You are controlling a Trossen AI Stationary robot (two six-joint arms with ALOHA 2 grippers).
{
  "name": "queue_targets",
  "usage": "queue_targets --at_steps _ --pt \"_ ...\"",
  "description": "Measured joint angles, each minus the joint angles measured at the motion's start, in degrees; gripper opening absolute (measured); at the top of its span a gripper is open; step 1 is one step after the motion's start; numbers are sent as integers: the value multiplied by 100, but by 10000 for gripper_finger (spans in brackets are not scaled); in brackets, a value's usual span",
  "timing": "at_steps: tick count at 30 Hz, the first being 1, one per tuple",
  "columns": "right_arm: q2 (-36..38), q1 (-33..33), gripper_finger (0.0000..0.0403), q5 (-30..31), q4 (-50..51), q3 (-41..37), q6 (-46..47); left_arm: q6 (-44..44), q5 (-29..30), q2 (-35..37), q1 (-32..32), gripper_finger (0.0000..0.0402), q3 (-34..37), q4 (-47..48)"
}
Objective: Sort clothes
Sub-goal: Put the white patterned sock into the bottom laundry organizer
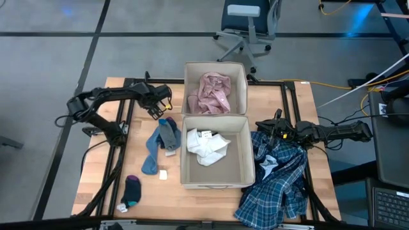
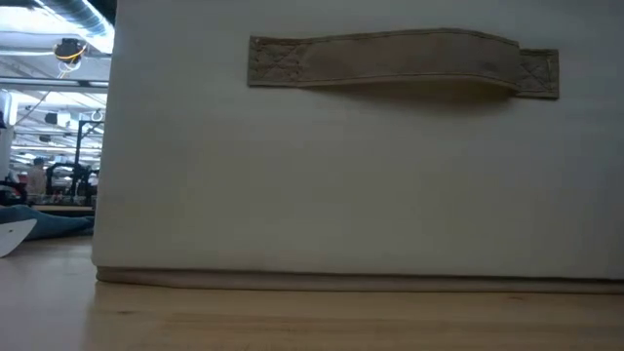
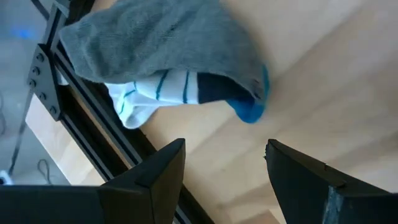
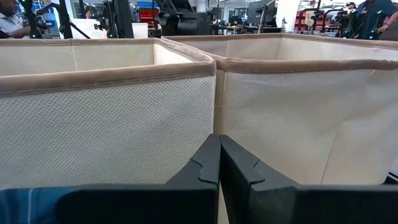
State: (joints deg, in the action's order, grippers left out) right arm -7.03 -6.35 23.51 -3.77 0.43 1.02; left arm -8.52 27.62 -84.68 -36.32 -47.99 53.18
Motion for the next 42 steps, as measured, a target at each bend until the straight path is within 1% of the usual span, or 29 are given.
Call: queue_targets --at_steps 3,8,16,18,25,27,29,31,38,40,42 --pt "0 0 7 0 0 0 0 142 170 -263 -125 210 0 -106" --pt "0 0 7 1 0 -2 0 462 612 -645 -249 210 0 -359" --pt "0 0 7 2 1 0 9 1304 759 -947 -253 210 0 -1132" --pt "0 0 7 2 0 -1 23 1497 886 -1001 -253 210 0 -1241" --pt "0 0 7 2 0 0 54 2068 916 -1196 -392 210 16 -1557" --pt "0 0 7 1 2 -2 60 2242 948 -1224 -455 204 44 -1682" --pt "1 0 7 0 2 0 63 2247 954 -1229 -522 185 64 -1677" --pt "0 0 7 -7 2 -2 63 2224 934 -1231 -560 156 66 -1675" --pt "0 0 7 -7 2 -1 63 2424 902 -1233 -571 21 68 -1641" --pt "0 0 7 -7 2 -2 63 2464 900 -1233 -499 9 70 -1619" --pt "0 0 7 -9 2 0 63 2444 900 -1216 -389 12 64 -1565"
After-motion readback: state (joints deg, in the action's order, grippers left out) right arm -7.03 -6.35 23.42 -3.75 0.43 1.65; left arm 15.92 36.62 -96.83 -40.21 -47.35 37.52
